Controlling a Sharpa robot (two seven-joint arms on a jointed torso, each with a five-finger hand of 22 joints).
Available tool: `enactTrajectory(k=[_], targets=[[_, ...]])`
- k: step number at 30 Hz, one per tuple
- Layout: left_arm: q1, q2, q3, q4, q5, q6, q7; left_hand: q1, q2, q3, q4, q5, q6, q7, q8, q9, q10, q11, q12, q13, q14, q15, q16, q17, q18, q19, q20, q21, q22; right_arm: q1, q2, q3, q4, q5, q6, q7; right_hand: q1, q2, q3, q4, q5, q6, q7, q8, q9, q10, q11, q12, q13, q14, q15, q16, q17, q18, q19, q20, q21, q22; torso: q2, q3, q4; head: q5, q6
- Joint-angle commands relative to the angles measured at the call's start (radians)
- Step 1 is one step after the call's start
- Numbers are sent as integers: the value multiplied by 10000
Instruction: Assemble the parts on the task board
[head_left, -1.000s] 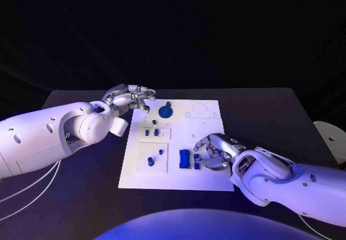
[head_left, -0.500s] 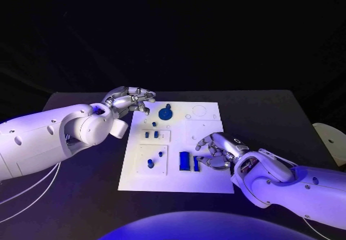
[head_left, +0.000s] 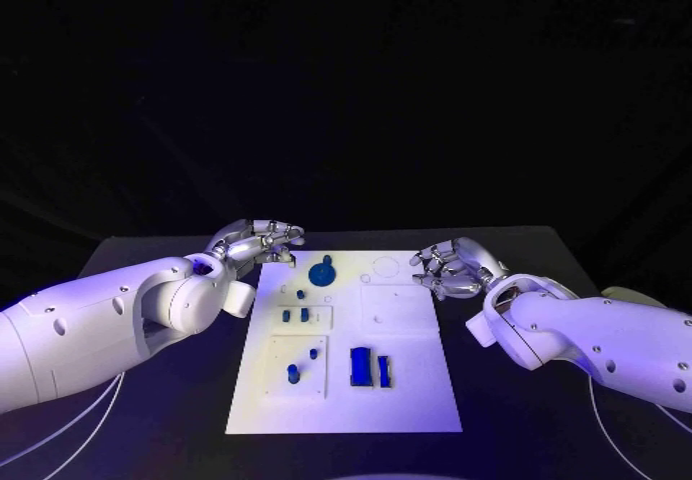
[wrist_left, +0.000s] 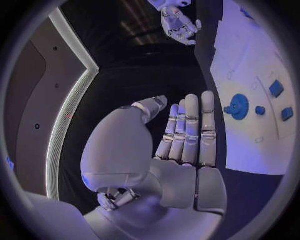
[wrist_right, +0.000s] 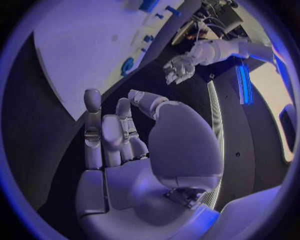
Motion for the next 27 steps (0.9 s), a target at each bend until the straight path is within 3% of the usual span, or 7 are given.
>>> enactTrajectory(k=[1, 14, 15, 17, 20, 21, 27], targets=[[-46, 234, 14, -415, 447, -564, 820, 5, -71, -2, -23, -144, -108, 103, 25, -49, -175, 184, -268, -199, -958, 268, -1089, -557, -141, -1049, 234, -863, -547, 158, 348, 52, -847, 3974, 1531, 2273, -275, 95, 146, -29, 9, -114, 157, 115, 33, -711, 244, -1591, -1390, -1673, 193, -2539, -2803, 53, -630, 160, -767, -522, -239, -16, -52, -62, 523], [-300, 1481, 207, -2409, 1501, -605, 2178, -268, -82, -308, 70, 20, -219, 211, -547, -421, 569, 348, -2918, -465, -1713, 933, -5867, -2193, -2, -3144, 1068, -2562, -3758, 262, 1889, 143, -3835, 5226, 2593, 3498, -608, 538, -633, -468, -339, -650, 861, -122, -832, -796, 1205, -5396, -6538, -3967, 1509, -8888, -6170, 113, -2994, 1563, -3805, -5316, -630, 86, -116, 165, 1274], [-278, 1418, 194, -2266, 964, -455, 1487, -4003, 1856, -5672, -744, -1736, -8423, -1780, -3557, -3294, -2382, -1283, -4395, -1097, -9286, -659, -9982, -3858, -1698, -10003, -1524, -3157, -11898, 265, 1790, 137, -3656, 4581, 1884, 2739, -4154, 2419, -6504, 5, -2079, -9355, -1367, -1575, -5226, -10605, -535, -6551, -8872, -13386, 175, -12163, -9851, -1704, -11951, -864, -4424, -12384, -523, 30, -90, 116, 1193], [-283, 1411, 196, -2236, 964, -497, 1497, -4368, 1856, -5672, -744, -1736, -8423, -1780, -3557, -3294, -9468, -1283, -4395, -1097, -9286, -659, -9982, -3858, -1698, -10003, -1524, -3157, -11898, 252, 1781, 152, -3614, 4610, 1845, 2756, -4485, 2419, -6504, 5, -2079, -9355, -1367, -1575, -5226, -10605, -535, -6551, -8872, -13386, 175, -12163, -9851, -1704, -11951, -864, -4424, -12384, -528, 32, -69, 115, 1196], [-311, 1378, 206, -2079, 960, -707, 1547, -5211, 1856, -5672, -744, -1736, -8423, -1780, -3557, -3294, -9468, -1283, -4395, -1097, -9286, -659, -9982, -3858, -1698, -10003, -1524, -3157, -11898, 190, 1738, 227, -3403, 4757, 1650, 2842, -5295, 2419, -6504, 5, -2079, -9355, -1367, -1575, -5226, -10605, -535, -6551, -8872, -13386, 175, -12163, -9851, -1704, -11951, -864, -4424, -12384, -557, 44, 37, 113, 1213], [-326, 1361, 211, -1997, 959, -818, 1573, -5531, 1856, -5672, -744, -1736, -8423, -1780, -3557, -3294, -9468, -1283, -4395, -1097, -9286, -659, -9982, -3858, -1698, -10003, -1524, -3157, -11898, 157, 1716, 267, -3292, 4834, 1547, 2887, -12523, 2419, -6504, 5, -2079, -9355, -1367, -1575, -5226, -10605, -535, -6551, -8872, -13386, 175, -12163, -9851, -1704, -11951, -864, -4424, -12384, -573, 51, 92, 111, 1221], [-486, 1171, 265, -1104, 940, -2023, 1860, -12905, 1856, -5672, -744, -1736, -8423, -1780, -3557, -3294, -9468, -1283, -4395, -1097, -9286, -659, -9982, -3858, -1698, -10003, -1524, -3157, -11898, -201, 1472, 696, -2087, 5673, 431, 3377, -12523, 2419, -6504, 5, -2079, -9355, -1367, -1575, -5226, -10605, -535, -6551, -8872, -13386, 175, -12163, -9851, -1704, -11951, -864, -4424, -12384, -675, 94, 463, 102, 1280]])
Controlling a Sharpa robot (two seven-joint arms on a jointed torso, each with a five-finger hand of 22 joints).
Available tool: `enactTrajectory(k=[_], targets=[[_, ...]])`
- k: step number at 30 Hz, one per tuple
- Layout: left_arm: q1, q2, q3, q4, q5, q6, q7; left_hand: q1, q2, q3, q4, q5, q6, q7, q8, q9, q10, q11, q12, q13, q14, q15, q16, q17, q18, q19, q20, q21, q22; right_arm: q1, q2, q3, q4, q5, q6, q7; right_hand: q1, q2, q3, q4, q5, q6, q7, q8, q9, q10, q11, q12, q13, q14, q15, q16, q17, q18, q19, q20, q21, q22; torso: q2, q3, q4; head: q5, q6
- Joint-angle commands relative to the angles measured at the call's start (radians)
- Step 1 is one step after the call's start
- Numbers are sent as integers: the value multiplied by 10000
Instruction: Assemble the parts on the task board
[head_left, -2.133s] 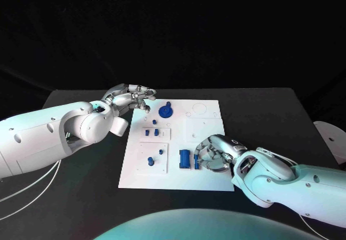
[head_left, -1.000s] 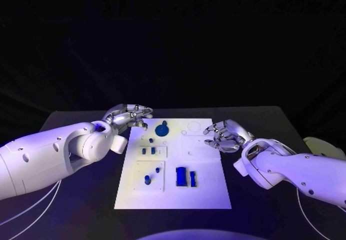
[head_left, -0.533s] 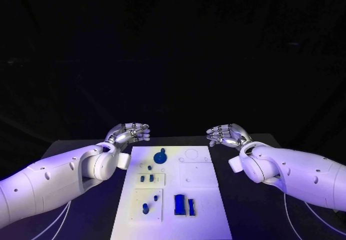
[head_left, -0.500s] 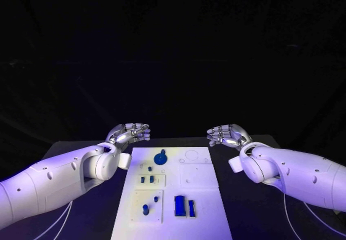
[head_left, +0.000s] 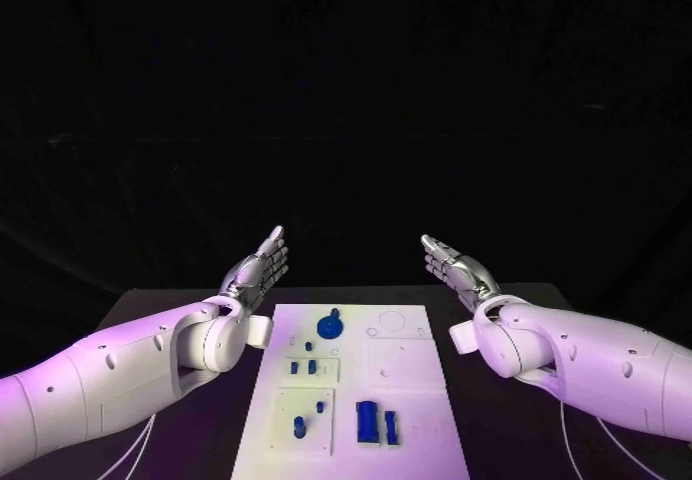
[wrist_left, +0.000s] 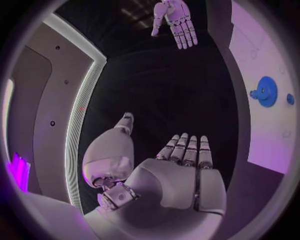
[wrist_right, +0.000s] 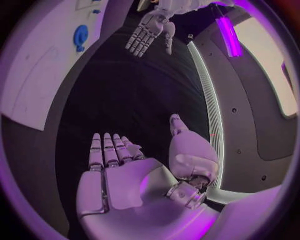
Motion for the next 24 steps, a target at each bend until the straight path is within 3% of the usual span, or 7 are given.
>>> enactTrajectory(k=[1, 7, 10, 16, 24], targets=[[-88, -105, 44, 571, -53, -1353, 397, -5433, 343, -955, -145, -315, -1474, -359, -533, -508, -2149, -292, -253, -114, -1360, -289, -717, -294, -369, -1221, -471, -129, -1437, -206, -130, 222, 762, 902, -1218, 638, -4321, 329, -1025, 89, -308, -1547, -404, -257, -764, -1747, -317, -191, -370, -1674, -249, -542, -632, -410, -1584, -442, -134, -1193, -77, 32, 288, -5, 35], [-336, -399, 129, 1959, -81, -3225, 843, -5433, 343, -955, -145, -315, -1474, -359, -533, -508, -2149, -292, -253, -114, -1360, -289, -717, -294, -369, -1221, -471, -129, -1437, -629, -418, 731, 2187, 1895, -2538, 1218, -4321, 329, -1025, 89, -308, -1547, -404, -257, -764, -1747, -317, -191, -370, -1674, -249, -542, -632, -410, -1584, -442, -134, -1193, -82, 35, 307, -6, 38], [-421, -500, 158, 2434, -91, -3866, 995, -5433, 343, -955, -145, -315, -1474, -359, -533, -508, -2149, -292, -253, -114, -1360, -289, -717, -294, -369, -1221, -471, -129, -1437, -740, -494, 864, 2560, 2155, -2883, 1370, -4321, 329, -1025, 89, -308, -1547, -404, -257, -764, -1747, -317, -191, -370, -1674, -249, -542, -632, -410, -1584, -442, -134, -1193, -82, 35, 307, -6, 38], [-521, -618, 192, 2994, -102, -4621, 1175, -5433, 343, -955, -145, -315, -1474, -359, -533, -508, -2149, -292, -253, -114, -1360, -289, -717, -294, -369, -1221, -471, -129, -1437, -804, -537, 941, 2776, 2305, -3083, 1458, -4321, 329, -1025, 89, -308, -1547, -404, -257, -764, -1747, -317, -191, -370, -1674, -249, -542, -632, -410, -1584, -442, -134, -1193, -82, 35, 307, -6, 38], [-531, -629, 195, 3045, -103, -4690, 1192, -5433, 343, -955, -145, -315, -1474, -359, -533, -508, -2149, -292, -253, -114, -1360, -289, -717, -294, -369, -1221, -471, -129, -1437, -804, -537, 941, 2776, 2305, -3083, 1458, -4321, 329, -1025, 89, -308, -1547, -404, -257, -764, -1747, -317, -191, -370, -1674, -249, -542, -632, -410, -1584, -442, -134, -1193, -82, 35, 307, -6, 38]])
